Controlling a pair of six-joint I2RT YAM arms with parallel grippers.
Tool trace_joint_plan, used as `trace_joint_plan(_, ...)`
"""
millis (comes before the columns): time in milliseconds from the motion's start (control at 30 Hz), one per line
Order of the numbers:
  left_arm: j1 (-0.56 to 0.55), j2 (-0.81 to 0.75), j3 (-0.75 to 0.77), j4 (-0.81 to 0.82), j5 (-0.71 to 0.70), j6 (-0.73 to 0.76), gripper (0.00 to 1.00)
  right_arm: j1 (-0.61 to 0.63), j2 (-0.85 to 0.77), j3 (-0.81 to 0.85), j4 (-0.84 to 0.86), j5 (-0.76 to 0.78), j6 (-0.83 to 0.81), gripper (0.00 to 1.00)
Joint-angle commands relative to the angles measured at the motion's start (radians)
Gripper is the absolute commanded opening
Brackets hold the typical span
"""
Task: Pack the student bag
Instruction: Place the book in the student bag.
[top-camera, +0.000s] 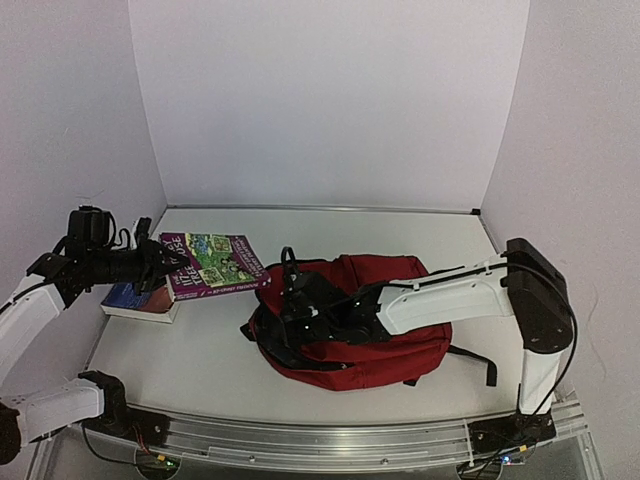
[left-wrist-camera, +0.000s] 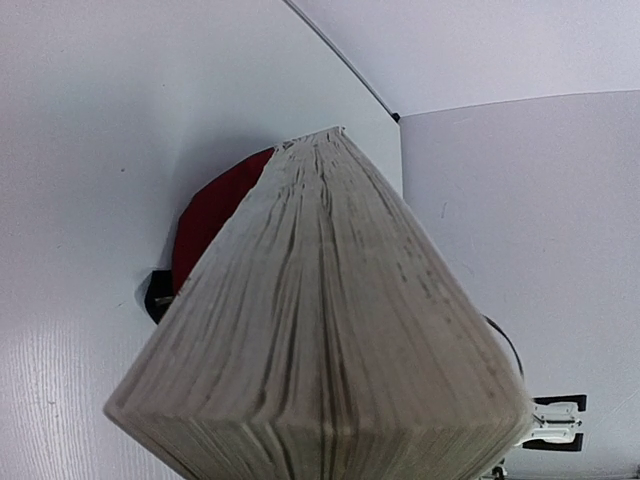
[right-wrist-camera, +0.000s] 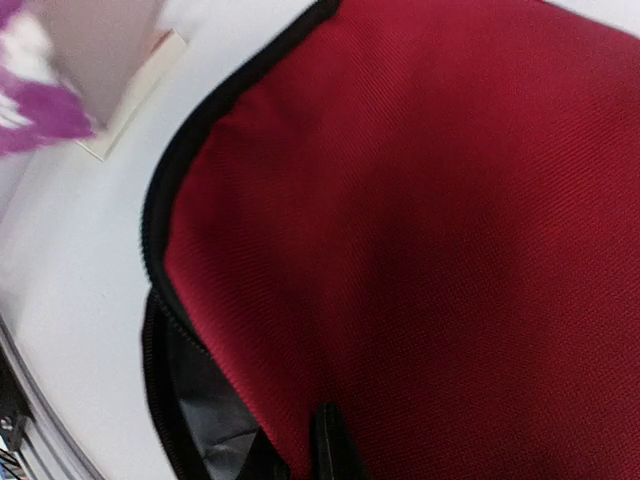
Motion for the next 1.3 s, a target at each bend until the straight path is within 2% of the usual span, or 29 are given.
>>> trace_joint_plan(0, -0.002, -0.036, -0.009, 0.049, -0.005, -0.025, 0.00, -0.009, 0.052, 0.051, 0.027, -0.024, 0.010, 0.10)
trace_joint_plan(200, -0.001, -0.035, -0.003, 0.035, -0.019, -0.017, 0.00, -0.009, 0.061, 0.066, 0.028, -0.023, 0.007, 0.23)
trace_joint_plan(300, -0.002, -0.033, -0.002, 0.035, -0.021, -0.014, 0.00, -0.009, 0.052, 0.061, 0.031, -0.013, 0.008, 0.24)
trace_joint_plan(367, -0.002, -0.029, -0.003, 0.035, -0.022, -0.013, 0.00, -0.009, 0.052, 0.058, 0.034, -0.009, 0.007, 0.19)
trace_joint_plan(433, -0.002, -0.027, -0.003, 0.034, -0.021, -0.013, 0.00, -0.009, 0.055, 0.060, 0.036, -0.003, 0.010, 0.06)
trace_joint_plan(500, -0.002, -0.029, -0.001, 0.028, -0.027, -0.011, 0.00, -0.009, 0.046, 0.057, 0.036, 0.001, 0.015, 0.00)
trace_joint_plan(667, -0.001, -0.060, 0.025, -0.030, -0.084, 0.004, 0.00, -0.009, -0.063, 0.018, 0.036, 0.016, 0.029, 0.01)
trace_joint_plan(800, 0.000, -0.099, 0.036, -0.042, -0.113, 0.002, 0.00, -0.009, -0.224, -0.066, 0.036, 0.103, 0.050, 0.03)
trace_joint_plan(933, 0.000, -0.100, 0.004, 0.017, -0.072, -0.027, 0.00, -0.009, -0.360, -0.152, 0.035, 0.187, 0.082, 0.03)
trace_joint_plan(1100, -0.011, -0.063, -0.063, 0.173, 0.032, -0.108, 0.00, -0.009, -0.468, -0.202, 0.036, 0.239, 0.079, 0.03)
trace_joint_plan(1267, -0.092, -0.030, -0.048, 0.236, -0.001, -0.138, 0.00, -0.009, -0.515, -0.206, 0.040, 0.254, 0.066, 0.00)
